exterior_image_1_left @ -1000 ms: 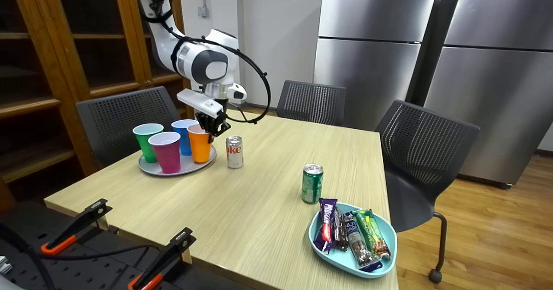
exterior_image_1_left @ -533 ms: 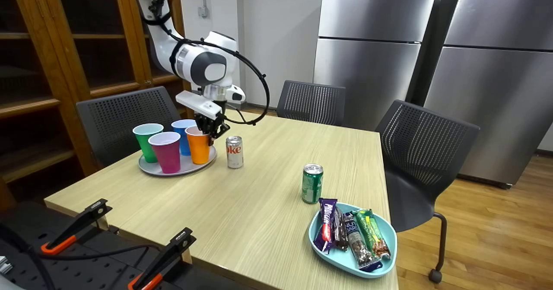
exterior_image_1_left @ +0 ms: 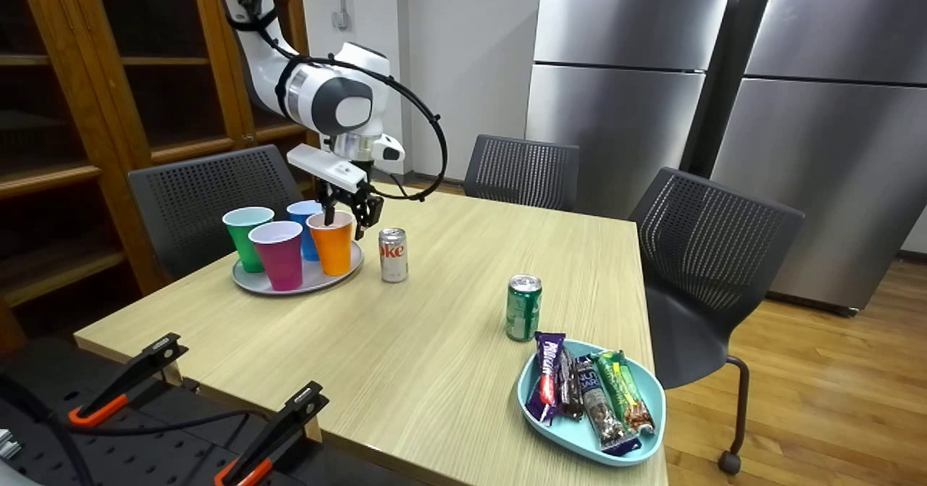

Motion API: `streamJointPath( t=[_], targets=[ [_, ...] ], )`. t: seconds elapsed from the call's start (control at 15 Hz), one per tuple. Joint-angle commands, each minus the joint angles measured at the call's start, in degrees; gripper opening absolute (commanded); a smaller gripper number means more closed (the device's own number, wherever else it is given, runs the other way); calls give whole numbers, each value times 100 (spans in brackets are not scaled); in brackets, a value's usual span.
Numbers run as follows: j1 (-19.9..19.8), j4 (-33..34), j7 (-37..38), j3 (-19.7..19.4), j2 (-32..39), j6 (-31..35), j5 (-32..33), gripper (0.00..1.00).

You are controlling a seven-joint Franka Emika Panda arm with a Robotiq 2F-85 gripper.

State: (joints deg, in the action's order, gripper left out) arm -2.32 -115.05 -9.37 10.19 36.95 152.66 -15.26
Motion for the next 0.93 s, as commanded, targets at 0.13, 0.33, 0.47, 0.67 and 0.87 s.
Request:
streamJointPath(
  t=[0.13,0.33,0.47,0.67,0.87],
  targets=[
    [34,-710,32,-120,-847,157,269,100],
    [61,-1048,55,-258,-1281,284,491,100],
    [145,-1286,169,-461,-1608,328,776,100],
    [160,-1548,238,-690,-1978,358,1140,100],
    [208,-1685,363,-908,-2180,343,1485,100]
  ],
)
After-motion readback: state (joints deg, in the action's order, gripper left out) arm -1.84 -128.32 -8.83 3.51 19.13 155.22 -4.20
